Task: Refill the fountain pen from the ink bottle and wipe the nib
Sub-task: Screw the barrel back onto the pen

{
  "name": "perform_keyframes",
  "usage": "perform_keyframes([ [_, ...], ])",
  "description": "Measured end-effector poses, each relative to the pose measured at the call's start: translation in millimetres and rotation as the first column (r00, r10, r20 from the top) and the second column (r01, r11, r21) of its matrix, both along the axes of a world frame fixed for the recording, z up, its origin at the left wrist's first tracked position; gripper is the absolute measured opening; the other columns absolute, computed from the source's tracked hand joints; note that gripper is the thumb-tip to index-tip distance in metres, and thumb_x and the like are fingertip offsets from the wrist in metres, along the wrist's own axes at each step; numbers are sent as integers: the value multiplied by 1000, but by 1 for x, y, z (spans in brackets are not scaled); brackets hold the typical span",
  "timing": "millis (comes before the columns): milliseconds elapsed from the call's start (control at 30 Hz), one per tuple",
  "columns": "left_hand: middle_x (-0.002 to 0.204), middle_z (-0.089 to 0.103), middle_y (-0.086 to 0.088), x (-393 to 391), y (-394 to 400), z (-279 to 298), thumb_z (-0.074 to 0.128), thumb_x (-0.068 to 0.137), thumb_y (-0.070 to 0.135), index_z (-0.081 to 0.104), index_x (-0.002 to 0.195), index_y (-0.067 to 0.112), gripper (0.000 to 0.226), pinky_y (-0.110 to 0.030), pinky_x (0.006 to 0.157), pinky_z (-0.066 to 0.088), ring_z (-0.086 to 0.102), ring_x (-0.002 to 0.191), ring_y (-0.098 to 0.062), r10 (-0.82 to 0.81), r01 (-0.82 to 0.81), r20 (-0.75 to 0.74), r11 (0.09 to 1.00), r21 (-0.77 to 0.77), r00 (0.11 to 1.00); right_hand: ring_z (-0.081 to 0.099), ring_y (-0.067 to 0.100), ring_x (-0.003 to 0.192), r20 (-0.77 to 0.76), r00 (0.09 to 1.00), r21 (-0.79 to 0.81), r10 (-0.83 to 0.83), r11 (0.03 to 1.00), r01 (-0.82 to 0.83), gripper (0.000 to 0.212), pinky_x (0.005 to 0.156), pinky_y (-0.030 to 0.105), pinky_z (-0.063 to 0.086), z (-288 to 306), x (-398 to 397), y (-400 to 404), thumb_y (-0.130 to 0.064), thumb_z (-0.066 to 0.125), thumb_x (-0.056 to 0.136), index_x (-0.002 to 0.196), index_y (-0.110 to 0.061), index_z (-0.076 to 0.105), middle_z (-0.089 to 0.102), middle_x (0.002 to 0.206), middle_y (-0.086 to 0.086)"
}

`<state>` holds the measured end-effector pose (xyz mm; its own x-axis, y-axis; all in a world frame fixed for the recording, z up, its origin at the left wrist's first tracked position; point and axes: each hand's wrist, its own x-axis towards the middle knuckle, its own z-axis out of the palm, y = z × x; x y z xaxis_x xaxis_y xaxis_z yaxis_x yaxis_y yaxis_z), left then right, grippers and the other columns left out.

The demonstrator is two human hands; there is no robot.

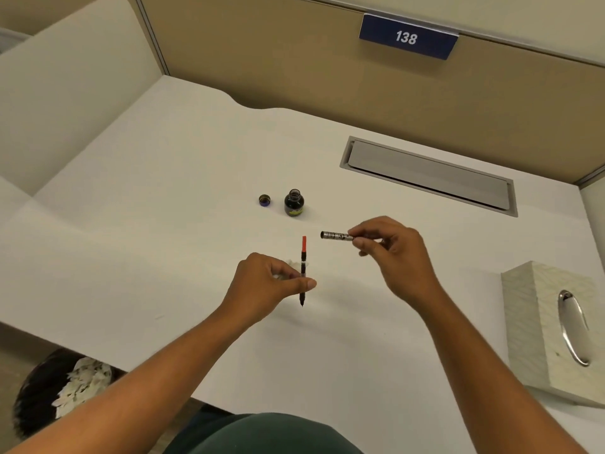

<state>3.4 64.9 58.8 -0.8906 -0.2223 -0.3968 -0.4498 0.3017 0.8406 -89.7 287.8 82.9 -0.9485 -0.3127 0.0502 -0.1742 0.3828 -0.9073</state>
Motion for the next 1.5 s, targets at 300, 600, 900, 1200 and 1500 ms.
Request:
perform_keyframes([
  [300,81,73,17,-1,7,13,95,69,38,83,70,26,17,-8,61,38,60,77,16,-98,100,19,986,-133,995,69,16,88,-86,979,156,187,973,-172,20,76,14,53,29,-13,-1,2,68,93,100,-13,79,70,100,1],
  [600,70,65,20,1,5,17,95,69,37,81,68,29,17,-2,51,35,58,72,12,-93,97,29,978,-185,995,60,1,89,-228,927,365,299,909,-204,20,61,-2,42,51,-16,-6,-2,67,96,107,-14,78,67,104,-3],
  [900,77,69,16,0,11,20,95,67,42,81,67,30,19,-40,93,53,67,108,-16,-122,119,4,963,-241,993,63,9,92,-302,862,444,408,860,-251,26,88,7,50,63,-10,-13,9,64,93,107,-9,78,65,107,1],
  [1200,79,75,8,2,13,21,90,71,39,76,62,34,18,-36,92,53,69,96,-10,-138,113,-60,946,-304,989,66,15,94,-270,821,569,503,772,-285,22,84,11,48,72,0,-10,3,64,95,105,-11,78,67,109,1],
  [1500,83,81,9,2,16,30,94,70,18,84,72,19,10,-13,89,44,68,102,2,68,-60,-8,929,365,998,57,0,81,-344,851,492,396,848,-196,24,79,-1,42,68,11,11,10,68,89,103,-7,79,67,101,3],
])
